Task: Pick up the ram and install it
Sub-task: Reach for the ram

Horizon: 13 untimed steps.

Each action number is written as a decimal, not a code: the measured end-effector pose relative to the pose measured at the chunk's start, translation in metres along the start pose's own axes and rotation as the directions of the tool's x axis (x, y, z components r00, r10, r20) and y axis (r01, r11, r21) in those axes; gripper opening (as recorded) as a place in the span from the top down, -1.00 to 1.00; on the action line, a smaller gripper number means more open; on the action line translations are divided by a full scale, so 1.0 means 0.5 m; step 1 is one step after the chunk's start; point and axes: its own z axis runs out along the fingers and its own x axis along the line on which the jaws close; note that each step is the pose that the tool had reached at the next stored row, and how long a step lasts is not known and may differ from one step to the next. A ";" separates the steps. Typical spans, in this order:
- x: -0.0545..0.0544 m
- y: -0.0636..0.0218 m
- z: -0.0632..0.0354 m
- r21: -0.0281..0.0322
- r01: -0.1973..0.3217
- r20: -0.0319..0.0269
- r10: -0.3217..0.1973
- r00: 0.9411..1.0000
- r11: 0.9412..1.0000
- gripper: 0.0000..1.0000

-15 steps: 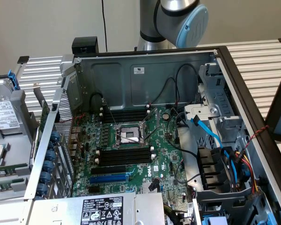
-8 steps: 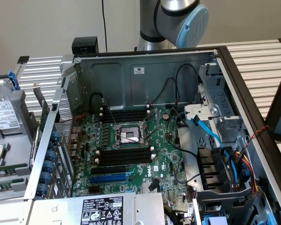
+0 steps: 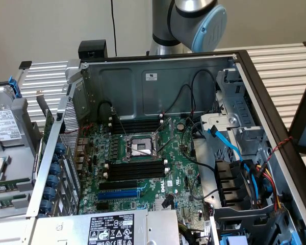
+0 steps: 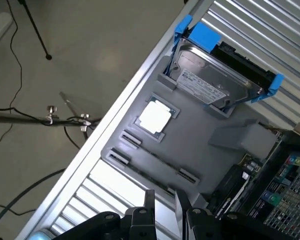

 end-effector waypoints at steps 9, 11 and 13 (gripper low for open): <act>0.000 0.000 0.001 -0.003 0.164 -0.009 -0.164 0.986 0.986 0.39; 0.000 0.000 0.002 -0.004 0.199 -0.011 -0.200 0.980 0.980 0.39; 0.000 0.000 0.002 -0.005 0.236 -0.013 -0.236 0.972 0.972 0.39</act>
